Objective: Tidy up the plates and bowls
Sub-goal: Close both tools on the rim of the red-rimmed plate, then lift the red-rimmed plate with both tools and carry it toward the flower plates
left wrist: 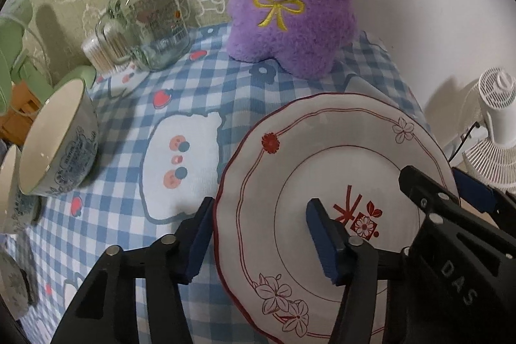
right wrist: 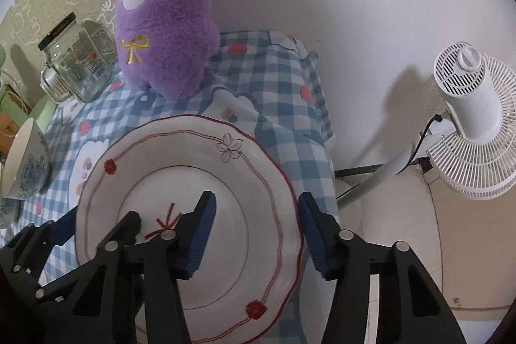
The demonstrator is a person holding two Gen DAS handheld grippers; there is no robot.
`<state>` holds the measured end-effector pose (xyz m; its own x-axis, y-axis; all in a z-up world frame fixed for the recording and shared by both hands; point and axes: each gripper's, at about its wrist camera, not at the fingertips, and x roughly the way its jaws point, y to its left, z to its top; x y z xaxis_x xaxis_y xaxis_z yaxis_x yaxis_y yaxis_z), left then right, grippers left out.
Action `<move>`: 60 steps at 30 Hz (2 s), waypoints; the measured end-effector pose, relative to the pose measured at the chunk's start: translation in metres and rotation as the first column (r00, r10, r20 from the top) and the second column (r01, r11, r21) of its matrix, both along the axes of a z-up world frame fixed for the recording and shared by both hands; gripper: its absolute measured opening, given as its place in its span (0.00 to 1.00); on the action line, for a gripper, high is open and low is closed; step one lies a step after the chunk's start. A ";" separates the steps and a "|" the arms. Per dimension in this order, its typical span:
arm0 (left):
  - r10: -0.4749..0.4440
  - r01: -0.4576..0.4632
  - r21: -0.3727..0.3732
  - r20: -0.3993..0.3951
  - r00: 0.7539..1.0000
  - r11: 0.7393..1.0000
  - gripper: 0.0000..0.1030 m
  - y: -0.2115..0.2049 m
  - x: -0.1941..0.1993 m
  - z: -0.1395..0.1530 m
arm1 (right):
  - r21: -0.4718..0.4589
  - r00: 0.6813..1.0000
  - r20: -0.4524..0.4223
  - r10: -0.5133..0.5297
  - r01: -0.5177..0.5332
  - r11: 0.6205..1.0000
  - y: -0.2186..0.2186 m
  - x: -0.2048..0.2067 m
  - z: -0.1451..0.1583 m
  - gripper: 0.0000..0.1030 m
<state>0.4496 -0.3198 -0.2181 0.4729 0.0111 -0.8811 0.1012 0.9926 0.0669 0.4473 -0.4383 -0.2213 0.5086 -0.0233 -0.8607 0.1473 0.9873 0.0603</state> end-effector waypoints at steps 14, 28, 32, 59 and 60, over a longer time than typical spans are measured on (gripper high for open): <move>-0.003 0.003 0.003 0.011 1.000 1.000 0.54 0.001 -0.001 -0.001 | 0.011 0.998 -0.024 -0.054 0.054 0.998 -0.002 0.005 -0.009 0.49; 0.010 -0.010 0.037 0.012 1.000 0.999 0.39 0.006 -0.005 0.001 | -0.010 0.998 -0.050 -0.048 0.048 0.999 0.004 -0.017 -0.007 0.41; 0.015 -0.015 0.028 0.000 1.000 0.999 0.39 0.010 -0.011 -0.001 | -0.018 0.998 -0.059 -0.036 0.035 0.999 0.009 -0.020 -0.006 0.41; 0.039 -0.041 0.040 0.056 0.998 0.998 0.39 0.018 -0.031 0.027 | -0.039 1.000 -0.011 -0.025 0.025 0.999 0.020 -0.034 0.022 0.41; 0.039 -0.041 0.036 0.058 0.998 0.998 0.39 0.020 -0.033 0.031 | -0.041 1.000 -0.007 -0.027 0.027 0.999 0.021 -0.035 0.025 0.41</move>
